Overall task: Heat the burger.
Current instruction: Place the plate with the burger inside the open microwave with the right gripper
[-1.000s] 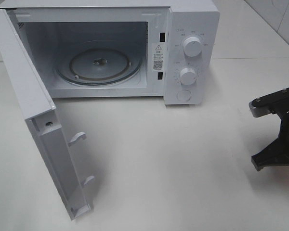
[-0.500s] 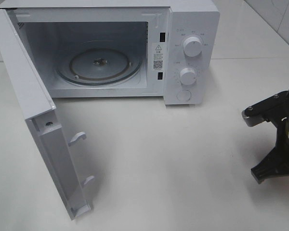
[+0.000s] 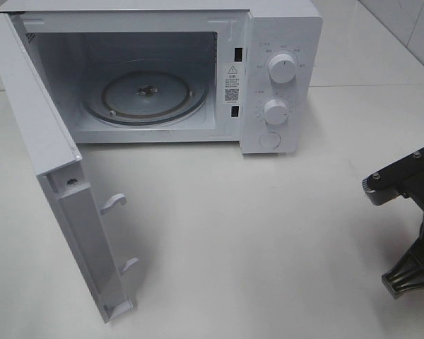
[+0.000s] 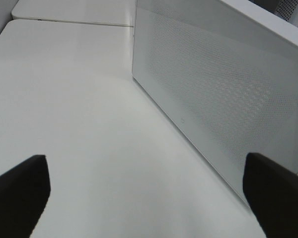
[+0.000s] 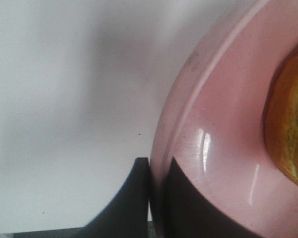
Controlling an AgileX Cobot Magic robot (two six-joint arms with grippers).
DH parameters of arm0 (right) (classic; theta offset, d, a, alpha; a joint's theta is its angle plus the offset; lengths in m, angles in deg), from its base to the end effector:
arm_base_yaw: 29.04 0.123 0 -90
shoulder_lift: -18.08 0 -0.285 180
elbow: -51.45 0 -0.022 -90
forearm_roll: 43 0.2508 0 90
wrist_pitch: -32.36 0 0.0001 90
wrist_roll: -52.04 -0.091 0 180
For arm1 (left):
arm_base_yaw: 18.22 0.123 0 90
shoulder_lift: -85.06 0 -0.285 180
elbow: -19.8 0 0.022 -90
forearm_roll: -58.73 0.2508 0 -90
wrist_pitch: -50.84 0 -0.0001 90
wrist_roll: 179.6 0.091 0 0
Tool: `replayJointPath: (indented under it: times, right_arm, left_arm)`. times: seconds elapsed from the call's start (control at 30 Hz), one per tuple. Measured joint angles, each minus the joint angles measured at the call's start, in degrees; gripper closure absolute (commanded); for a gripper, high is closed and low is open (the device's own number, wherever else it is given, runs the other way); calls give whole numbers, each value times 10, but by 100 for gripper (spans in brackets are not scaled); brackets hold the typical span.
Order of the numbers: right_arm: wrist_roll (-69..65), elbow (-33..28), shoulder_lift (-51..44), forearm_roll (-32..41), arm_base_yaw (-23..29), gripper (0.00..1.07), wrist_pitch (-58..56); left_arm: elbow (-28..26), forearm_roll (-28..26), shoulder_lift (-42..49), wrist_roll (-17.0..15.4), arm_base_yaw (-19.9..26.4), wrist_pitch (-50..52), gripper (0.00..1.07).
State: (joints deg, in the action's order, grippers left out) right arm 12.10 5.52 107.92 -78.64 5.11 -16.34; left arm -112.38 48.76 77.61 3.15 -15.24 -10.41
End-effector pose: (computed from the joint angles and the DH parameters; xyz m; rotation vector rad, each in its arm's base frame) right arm 0.1812 0.0747 0.1619 -0.4792 2.8334 -0.5882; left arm -0.0076 -0.0142 0.2812 0.0068 2.0245 -0.1445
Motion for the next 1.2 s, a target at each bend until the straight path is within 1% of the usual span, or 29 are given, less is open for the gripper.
replayJointPath:
  times: [0.33,0.47,0.5,0.57,0.67,0.8,0.83,0.9,0.93,1.0,1.1,1.17,1.2]
  right_arm:
    - [-7,-8,-21,0,49,107,-22]
    - [-10,-23,-34,7,83,107,-30]
    - [-10,-23,-34,7,83,107,-30]
    - [-16,-25,-49,10,111,107,-34]
    - [-17,-25,-51,10,118,107,-34]
    - [-17,-25,-54,10,151,107,-34]
    - [-17,-25,-54,10,151,107,-34]
    - [-17,-25,-54,10,183,107,-34]
    - [-17,-25,-54,10,183,107,-34]
    - [-17,-25,-54,10,208,107,-34]
    - [-17,-25,-54,10,218,107,-34]
    - [-17,-25,-54,10,258,107,-34]
    - [-17,-25,-54,10,258,107,-34]
  left_arm:
    - [0,0,0,0,0,0,9]
    - [0,1,0,0,0,0,9]
    - [0,1,0,0,0,0,9]
    - [0,1,0,0,0,0,9]
    - [0,1,0,0,0,0,9]
    - [0,1,0,0,0,0,9]
    - [0,1,0,0,0,0,9]
    - [0,1,0,0,0,0,9]
    - [0,1,0,0,0,0,9]
    - [0,1,0,0,0,0,9]
    - [0,1,0,0,0,0,9]
    - [0,1,0,0,0,0,9]
    - [0,1,0,0,0,0,9]
